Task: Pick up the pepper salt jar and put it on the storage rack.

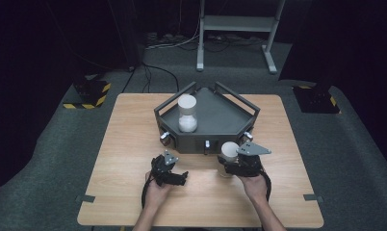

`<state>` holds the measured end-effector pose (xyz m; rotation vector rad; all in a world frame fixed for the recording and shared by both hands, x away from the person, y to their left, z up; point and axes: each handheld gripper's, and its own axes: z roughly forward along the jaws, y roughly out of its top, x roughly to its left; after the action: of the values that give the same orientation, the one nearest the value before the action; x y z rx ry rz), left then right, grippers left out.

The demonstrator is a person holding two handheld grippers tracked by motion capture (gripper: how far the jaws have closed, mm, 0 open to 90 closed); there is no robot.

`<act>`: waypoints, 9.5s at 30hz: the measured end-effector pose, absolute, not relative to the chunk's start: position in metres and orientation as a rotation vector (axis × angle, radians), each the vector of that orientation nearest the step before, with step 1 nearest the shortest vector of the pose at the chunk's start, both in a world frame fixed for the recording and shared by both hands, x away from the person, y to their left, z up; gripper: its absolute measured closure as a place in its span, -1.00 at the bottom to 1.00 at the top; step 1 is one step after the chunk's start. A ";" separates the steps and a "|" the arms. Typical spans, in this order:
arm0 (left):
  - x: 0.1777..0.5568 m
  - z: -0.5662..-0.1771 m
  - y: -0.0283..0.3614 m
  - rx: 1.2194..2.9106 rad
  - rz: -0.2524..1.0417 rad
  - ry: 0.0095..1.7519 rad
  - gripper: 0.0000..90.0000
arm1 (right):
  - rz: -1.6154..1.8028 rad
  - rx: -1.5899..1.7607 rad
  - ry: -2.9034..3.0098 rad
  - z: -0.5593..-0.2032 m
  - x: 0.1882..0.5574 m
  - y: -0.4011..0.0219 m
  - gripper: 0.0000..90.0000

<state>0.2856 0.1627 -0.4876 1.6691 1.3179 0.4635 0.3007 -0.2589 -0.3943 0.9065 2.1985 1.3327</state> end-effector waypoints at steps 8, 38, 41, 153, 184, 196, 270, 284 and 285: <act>0.286 -0.488 0.163 1.665 0.463 1.319 -0.93 | 1.327 0.880 2.200 -0.379 0.301 -0.262 -0.23; 0.286 -0.488 0.163 1.661 0.459 1.320 -0.93 | 1.404 0.819 2.185 -0.317 0.315 -0.272 -0.23; 0.286 -0.488 0.163 1.661 0.459 1.320 -0.93 | 1.401 0.812 2.181 -0.313 0.316 -0.271 -0.23; 0.286 -0.488 0.167 1.647 0.437 1.323 -0.93 | 1.250 0.982 2.093 -0.304 0.396 -0.205 -0.48; 0.286 -0.488 0.166 1.654 0.446 1.321 -0.93 | 1.354 0.971 2.081 -0.334 0.362 -0.244 -0.72; 0.286 -0.488 0.165 1.655 0.449 1.320 -0.93 | 1.360 0.963 2.117 -0.351 0.343 -0.255 -0.72; 0.285 -0.488 0.162 1.664 0.464 1.318 -0.93 | 0.969 1.248 2.225 -0.449 0.319 -0.239 -0.78; 0.285 -0.488 0.162 1.666 0.466 1.318 -0.93 | 0.969 1.247 2.226 -0.449 0.319 -0.239 -0.78; 0.285 -0.488 0.162 1.666 0.466 1.318 -0.93 | 0.969 1.247 2.226 -0.449 0.319 -0.239 -0.78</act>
<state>0.2847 0.1619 -0.4882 1.6658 1.3179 0.4659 0.3185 -0.2391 -0.4492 1.2474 2.2255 0.9692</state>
